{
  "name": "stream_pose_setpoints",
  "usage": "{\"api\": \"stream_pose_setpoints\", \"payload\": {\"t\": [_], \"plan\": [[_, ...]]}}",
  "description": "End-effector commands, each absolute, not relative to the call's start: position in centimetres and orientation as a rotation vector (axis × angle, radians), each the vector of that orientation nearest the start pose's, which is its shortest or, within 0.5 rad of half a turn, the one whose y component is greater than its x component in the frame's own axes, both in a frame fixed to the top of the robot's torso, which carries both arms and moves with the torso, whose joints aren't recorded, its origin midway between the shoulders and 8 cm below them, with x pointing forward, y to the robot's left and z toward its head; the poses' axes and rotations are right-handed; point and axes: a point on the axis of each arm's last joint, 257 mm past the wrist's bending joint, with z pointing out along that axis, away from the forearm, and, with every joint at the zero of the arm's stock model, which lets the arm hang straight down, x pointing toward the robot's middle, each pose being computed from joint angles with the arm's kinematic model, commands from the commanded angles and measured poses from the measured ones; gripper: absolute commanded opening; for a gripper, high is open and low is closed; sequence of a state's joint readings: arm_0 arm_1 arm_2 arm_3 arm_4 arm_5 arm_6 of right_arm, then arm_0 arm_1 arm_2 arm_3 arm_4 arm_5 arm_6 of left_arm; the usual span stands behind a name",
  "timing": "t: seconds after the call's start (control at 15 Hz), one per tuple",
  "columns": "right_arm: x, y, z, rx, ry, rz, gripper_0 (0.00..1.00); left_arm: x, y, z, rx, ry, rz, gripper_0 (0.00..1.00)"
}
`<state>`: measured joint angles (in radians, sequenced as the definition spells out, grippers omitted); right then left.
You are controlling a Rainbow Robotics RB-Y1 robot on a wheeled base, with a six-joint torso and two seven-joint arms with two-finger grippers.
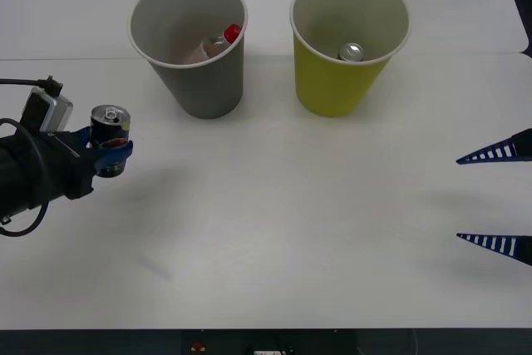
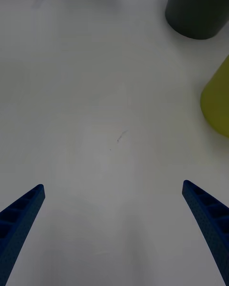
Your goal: Put the can into the green bin and the plastic bottle into the gray bin
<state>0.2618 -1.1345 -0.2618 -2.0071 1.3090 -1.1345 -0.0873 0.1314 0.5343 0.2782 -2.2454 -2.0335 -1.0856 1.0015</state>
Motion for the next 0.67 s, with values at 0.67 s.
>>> {"api": "stream_pose_setpoints", "payload": {"t": [0.67], "plan": [[34.1,-28.6,-16.7,-1.634,1.596,0.209,1.00,44.2,13.4,-7.1,0.947,1.910,-0.358,0.00]]}}
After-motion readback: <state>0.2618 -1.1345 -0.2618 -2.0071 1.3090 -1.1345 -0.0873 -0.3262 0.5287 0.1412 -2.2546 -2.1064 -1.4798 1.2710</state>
